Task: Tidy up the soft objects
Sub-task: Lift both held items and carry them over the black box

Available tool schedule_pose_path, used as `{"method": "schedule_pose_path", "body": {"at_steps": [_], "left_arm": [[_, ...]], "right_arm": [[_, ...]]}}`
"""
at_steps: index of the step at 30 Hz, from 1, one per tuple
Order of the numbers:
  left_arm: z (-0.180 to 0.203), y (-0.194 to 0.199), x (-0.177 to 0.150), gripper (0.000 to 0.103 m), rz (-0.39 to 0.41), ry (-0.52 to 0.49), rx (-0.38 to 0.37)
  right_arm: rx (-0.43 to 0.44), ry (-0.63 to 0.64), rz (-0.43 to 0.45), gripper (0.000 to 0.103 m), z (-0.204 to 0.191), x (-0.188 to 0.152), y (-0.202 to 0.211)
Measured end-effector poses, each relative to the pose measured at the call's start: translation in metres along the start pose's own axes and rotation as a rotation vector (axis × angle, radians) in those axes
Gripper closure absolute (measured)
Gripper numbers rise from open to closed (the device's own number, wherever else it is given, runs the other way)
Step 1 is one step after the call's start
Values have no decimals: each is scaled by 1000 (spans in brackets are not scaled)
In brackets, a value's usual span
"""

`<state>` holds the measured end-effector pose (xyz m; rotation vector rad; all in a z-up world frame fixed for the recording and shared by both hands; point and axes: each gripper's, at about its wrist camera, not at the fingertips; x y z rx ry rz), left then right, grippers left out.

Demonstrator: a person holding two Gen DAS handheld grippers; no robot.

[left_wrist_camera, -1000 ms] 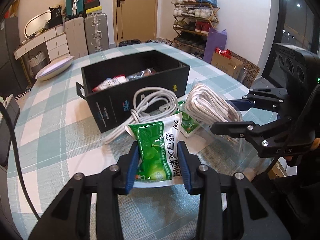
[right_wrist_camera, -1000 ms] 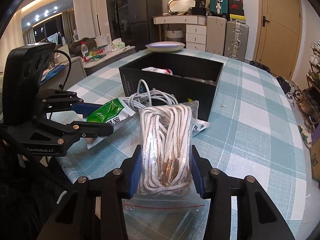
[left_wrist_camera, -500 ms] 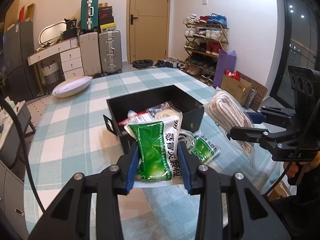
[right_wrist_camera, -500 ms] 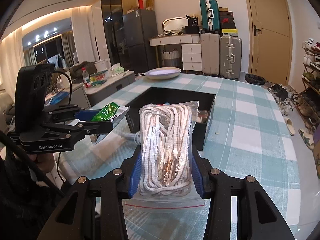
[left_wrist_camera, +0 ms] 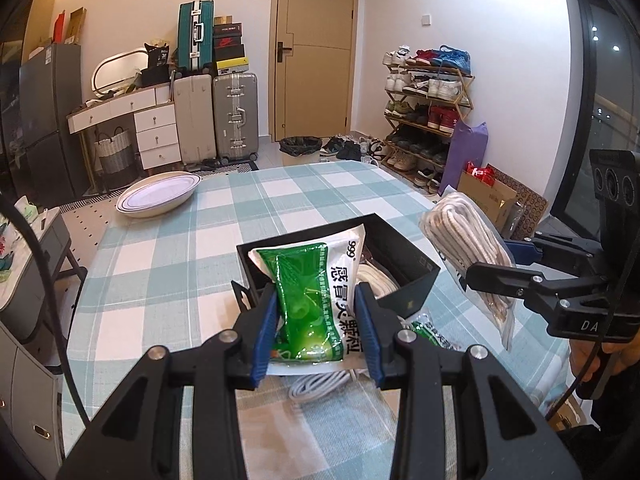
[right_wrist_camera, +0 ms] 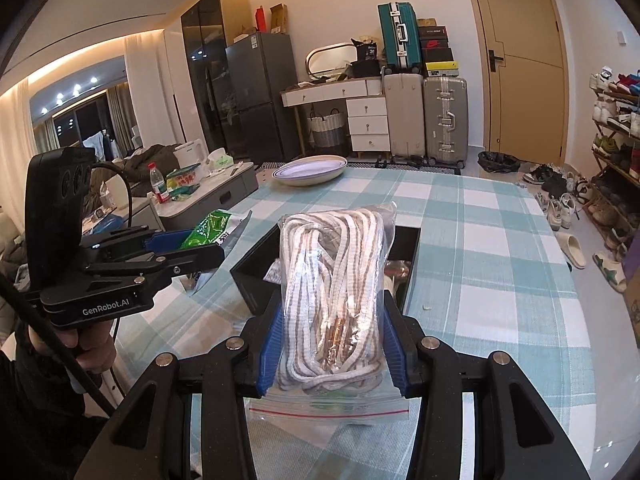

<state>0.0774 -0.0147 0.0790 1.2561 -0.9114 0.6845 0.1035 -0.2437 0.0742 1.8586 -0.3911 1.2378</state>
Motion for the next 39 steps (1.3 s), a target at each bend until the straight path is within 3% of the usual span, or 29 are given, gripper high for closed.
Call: {"method": "schedule_pose_path", "body": {"at_steps": [18,39], "left_arm": [[-4,-45,9,66,-35,4,26],[0,-95,9,66,-103,-13,46]], "right_arm": [[-28,-34,-8,58,11,16,-36],[-124,105,-99,58,14,23,-100]]}}
Point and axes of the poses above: each gripper's, at about its wrist camera, not at the fingertips, and y roughly against the way its jaws point, z to its right, x to its top, and after that the axes turned 5 degrees about z, right-handed
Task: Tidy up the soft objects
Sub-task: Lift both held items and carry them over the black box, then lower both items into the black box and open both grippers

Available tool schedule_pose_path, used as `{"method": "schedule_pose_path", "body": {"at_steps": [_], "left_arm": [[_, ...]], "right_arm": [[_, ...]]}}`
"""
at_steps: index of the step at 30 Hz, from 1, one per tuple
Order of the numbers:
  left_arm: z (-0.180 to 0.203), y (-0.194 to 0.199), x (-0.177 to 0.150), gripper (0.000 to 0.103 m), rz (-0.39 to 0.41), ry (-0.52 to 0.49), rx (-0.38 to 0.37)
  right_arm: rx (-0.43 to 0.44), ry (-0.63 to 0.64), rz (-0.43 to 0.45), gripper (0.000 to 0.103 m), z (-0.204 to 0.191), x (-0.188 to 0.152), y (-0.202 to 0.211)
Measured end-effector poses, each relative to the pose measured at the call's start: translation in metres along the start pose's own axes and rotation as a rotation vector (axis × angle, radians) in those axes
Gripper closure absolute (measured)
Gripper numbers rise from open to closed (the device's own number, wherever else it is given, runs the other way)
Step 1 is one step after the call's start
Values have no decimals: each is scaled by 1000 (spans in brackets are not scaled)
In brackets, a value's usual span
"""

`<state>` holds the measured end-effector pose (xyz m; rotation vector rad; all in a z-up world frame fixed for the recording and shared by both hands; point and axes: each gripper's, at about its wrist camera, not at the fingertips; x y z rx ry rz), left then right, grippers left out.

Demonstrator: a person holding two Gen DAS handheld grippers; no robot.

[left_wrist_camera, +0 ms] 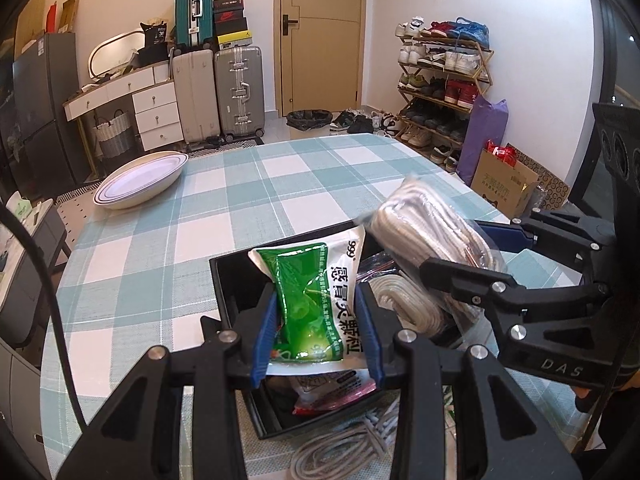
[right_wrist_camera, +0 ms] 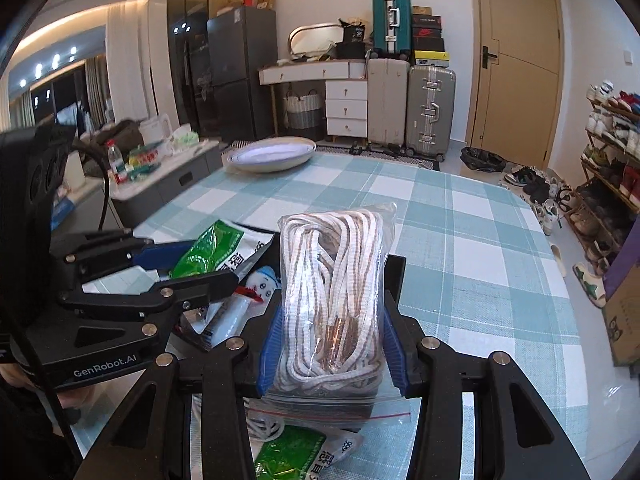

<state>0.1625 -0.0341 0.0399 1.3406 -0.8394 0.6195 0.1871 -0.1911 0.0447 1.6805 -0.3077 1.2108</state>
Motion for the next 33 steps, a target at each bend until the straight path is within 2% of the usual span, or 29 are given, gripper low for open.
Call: {"method": "schedule_pose_path", "body": {"at_steps": [14,33], "left_arm": [[0,-14,-8,66,-39,-20,14],[-4,-16,-9,66,-43,-34,21]], "right_arm": [[23,105,-100,58,-4,0,-34],[58,69,-143,59,0,-1,-46]]}}
Point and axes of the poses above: each gripper's, at about its wrist camera, not at the fingertips, and y roughly against the way its jaws point, z to its right, x to its top, and after that the axes turned 5 degrees about z, right-handed
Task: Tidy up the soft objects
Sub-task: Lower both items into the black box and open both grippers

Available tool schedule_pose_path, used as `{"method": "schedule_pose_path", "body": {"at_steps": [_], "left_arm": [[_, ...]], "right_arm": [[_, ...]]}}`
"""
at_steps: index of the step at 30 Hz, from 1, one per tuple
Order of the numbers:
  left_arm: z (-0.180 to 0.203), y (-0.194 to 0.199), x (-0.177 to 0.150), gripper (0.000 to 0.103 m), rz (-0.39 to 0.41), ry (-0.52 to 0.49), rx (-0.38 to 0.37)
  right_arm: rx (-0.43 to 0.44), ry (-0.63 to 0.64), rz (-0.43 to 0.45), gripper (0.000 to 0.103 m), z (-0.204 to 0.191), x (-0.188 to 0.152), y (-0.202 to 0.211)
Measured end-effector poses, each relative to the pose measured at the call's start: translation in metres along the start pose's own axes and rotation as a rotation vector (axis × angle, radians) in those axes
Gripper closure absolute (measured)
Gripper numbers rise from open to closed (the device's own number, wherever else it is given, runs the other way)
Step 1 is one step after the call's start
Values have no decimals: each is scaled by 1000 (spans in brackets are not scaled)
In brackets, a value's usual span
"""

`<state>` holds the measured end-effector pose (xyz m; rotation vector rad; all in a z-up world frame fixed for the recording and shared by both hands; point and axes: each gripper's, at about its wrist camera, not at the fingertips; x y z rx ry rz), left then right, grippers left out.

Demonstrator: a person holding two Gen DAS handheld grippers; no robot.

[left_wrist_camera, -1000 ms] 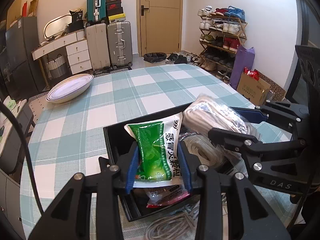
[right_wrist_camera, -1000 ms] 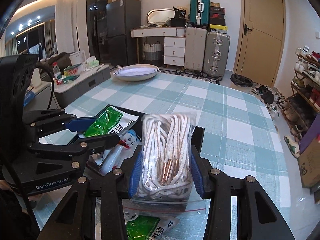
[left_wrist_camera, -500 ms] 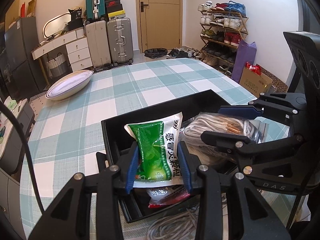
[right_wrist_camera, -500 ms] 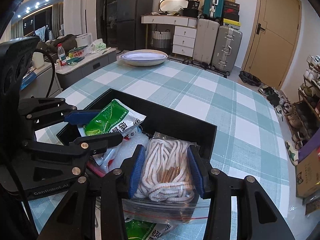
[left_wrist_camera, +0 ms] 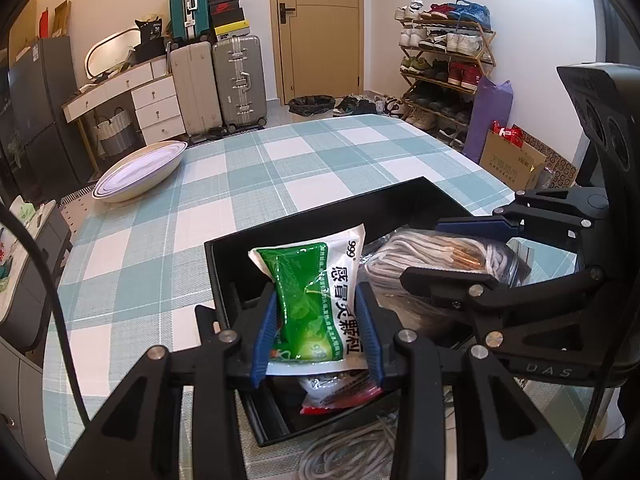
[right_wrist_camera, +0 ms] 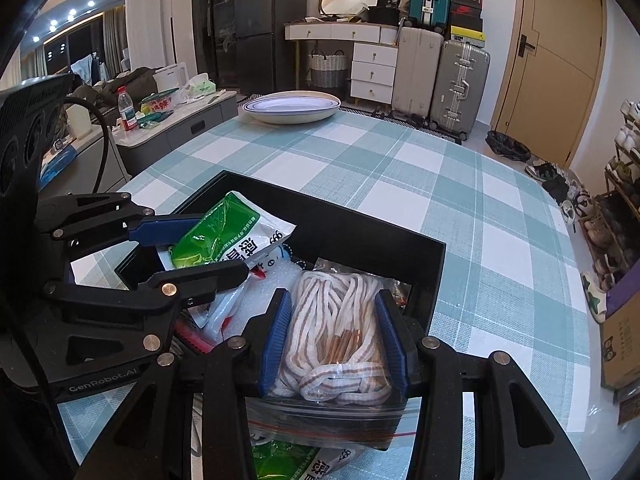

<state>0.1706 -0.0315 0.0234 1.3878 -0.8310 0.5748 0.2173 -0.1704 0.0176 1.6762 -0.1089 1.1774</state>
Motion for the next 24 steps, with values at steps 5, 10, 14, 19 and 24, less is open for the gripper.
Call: {"method": "schedule_pose_path", "body": {"at_steps": [5,10,14,19,24], "left_arm": [[1,0,-2,66,-1,-27,6],[1,1,-2,66,-8,-38,2],[1,4,-3,65,-5,-43,-2],[2,4,-3,63,-14,-44,-3],[4,12,-3,45,-4,-43,-24]], "right_arm": [[-7,-10,-19,59,-2,1,1],[-9,-24,-38,59,-4,0,2],[-1,-28,-46,59,-7,-1,5],[-5,-13,-17,57,-9,-3,7],[-40,-1,95,51,-8,-4,30]]}}
Point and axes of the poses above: each gripper's, at about its wrist camera, not at the fingertips, and y roughly against the way its jaws point, z to its right, x to its top, and after that the axes turned 5 degrees about z, right-handed
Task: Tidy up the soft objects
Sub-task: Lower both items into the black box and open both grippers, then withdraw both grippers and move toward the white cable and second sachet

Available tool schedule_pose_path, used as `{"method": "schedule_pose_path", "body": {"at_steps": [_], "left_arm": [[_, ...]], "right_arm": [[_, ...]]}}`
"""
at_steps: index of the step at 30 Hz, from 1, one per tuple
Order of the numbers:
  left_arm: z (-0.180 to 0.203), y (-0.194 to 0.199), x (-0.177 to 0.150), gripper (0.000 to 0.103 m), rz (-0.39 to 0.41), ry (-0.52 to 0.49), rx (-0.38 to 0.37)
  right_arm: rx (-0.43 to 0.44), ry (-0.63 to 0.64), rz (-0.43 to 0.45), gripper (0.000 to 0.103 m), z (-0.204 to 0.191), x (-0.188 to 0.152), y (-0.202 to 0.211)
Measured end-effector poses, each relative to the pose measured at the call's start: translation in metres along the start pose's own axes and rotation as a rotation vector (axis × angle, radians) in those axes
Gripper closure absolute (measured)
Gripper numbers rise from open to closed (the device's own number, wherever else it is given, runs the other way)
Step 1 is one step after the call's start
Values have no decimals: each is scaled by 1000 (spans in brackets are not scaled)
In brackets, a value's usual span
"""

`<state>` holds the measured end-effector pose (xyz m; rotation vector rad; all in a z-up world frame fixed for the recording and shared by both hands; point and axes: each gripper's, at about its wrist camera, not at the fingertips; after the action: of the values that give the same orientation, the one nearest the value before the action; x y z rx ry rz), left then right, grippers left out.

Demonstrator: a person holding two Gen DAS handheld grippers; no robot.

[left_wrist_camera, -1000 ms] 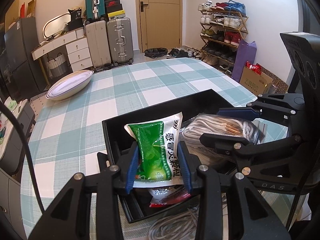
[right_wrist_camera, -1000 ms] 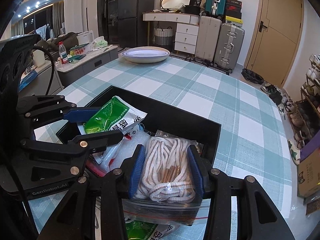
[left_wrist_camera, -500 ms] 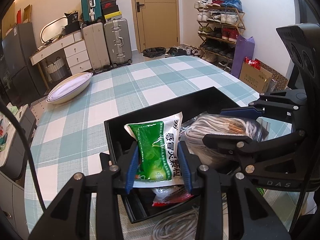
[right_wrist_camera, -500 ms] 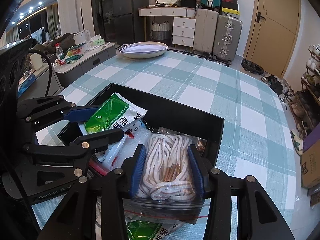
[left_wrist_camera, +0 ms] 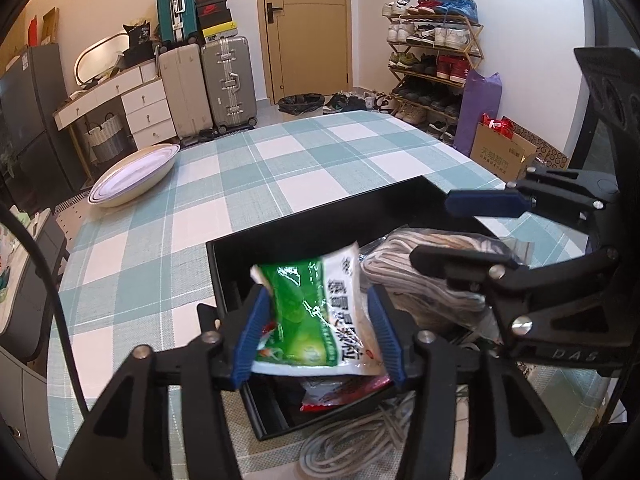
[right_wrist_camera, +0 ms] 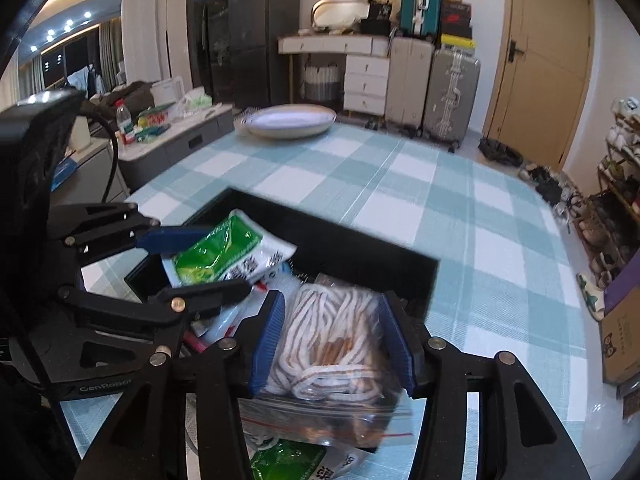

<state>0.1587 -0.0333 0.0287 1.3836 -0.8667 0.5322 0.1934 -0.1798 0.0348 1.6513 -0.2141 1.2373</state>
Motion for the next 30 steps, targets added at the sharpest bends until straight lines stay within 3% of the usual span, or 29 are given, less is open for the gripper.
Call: {"method": "schedule_pose_path", "body": {"at_steps": [1,4,5,7,10,18,30], "left_arm": [[2,3,0,42,3,-6,5],[6,13,1,37,9,-23,-5],[8,17,0,22,13,-26,-9],[8,29,-2,3,44,-21,-4],[5,45,-5,0,79,1,-3],[-6,71,-21,0,101,60,5],[-8,73,-44,0,61,73,31]], "right_arm": [[-6,3,20,47,0,0,7],[-24,-6,54,16,4,0,26],[-34,-11,75,12,5,-1,34],[-41,-27,93,8,8,-3,46],[-48,-61,114,1,11,-11,63],[-35,-104,89,0,10,-32,80],[-2,-155,7,0,3,-67,72]]}}
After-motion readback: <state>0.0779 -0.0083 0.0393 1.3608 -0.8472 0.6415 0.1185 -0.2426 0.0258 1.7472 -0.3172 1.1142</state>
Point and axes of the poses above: each gripper's, at about its wrist camera, not at the fingertips, and y roughly against the way its jaws point, z to its right, x to its top, and after that the axes turned 5 degrees about z, right-handed
